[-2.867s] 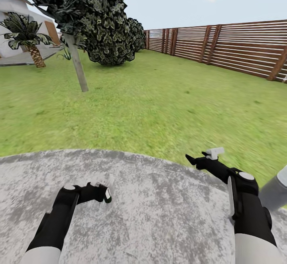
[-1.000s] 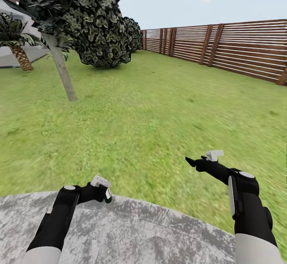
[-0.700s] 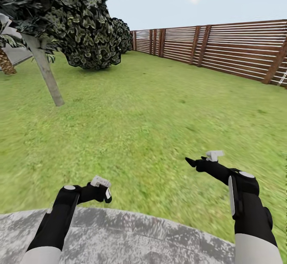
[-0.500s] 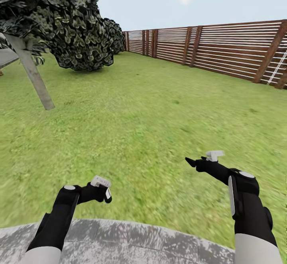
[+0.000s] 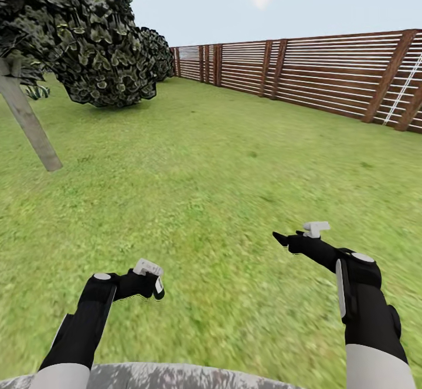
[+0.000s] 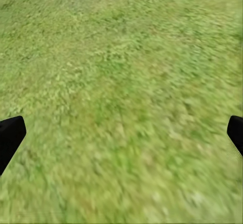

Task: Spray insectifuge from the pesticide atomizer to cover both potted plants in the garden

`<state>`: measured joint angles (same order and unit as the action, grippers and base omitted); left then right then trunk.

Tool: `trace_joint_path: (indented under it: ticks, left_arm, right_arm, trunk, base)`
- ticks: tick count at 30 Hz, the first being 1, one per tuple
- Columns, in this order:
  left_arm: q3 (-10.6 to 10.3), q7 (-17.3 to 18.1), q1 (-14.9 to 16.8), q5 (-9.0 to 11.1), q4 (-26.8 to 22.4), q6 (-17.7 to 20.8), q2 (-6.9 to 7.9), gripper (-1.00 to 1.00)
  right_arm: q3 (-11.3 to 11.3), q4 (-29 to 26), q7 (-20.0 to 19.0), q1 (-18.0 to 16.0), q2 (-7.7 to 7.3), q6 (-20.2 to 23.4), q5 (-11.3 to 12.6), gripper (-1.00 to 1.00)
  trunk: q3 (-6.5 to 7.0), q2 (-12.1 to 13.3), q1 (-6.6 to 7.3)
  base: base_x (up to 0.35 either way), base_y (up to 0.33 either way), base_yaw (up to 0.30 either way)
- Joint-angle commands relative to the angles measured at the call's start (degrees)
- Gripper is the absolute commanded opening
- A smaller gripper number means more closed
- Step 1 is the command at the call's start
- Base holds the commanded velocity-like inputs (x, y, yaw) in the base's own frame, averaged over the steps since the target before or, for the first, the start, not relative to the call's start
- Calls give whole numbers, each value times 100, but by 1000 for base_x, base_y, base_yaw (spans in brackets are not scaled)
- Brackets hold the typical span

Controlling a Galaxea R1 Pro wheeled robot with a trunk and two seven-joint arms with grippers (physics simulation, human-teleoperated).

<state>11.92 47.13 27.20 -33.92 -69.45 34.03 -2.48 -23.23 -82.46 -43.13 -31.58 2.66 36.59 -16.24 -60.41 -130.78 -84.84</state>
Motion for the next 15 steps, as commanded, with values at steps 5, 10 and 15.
trace_joint_path:
  ticks: [5,10,15]
  left_arm:
    - [17,51,5,-36,-7,25,-7,-100]
    - [18,51,5,-36,-7,25,-7,-100]
    - [17,53,3,-36,-7,25,-7,-100]
  right_arm:
    - [-23,-7,-57,-7,6,15,-56,100]
    - [-24,-7,-59,-7,6,15,-55,100]
    - [-24,-7,-61,-7,6,15,-55,100]
  trunk:
    - [-1,-2,-3]
    - [14,-2,-3]
    - [30,-2,-3]
  base:
    - [348,0,-71]
    - [348,0,-222]
    - [348,0,-250]
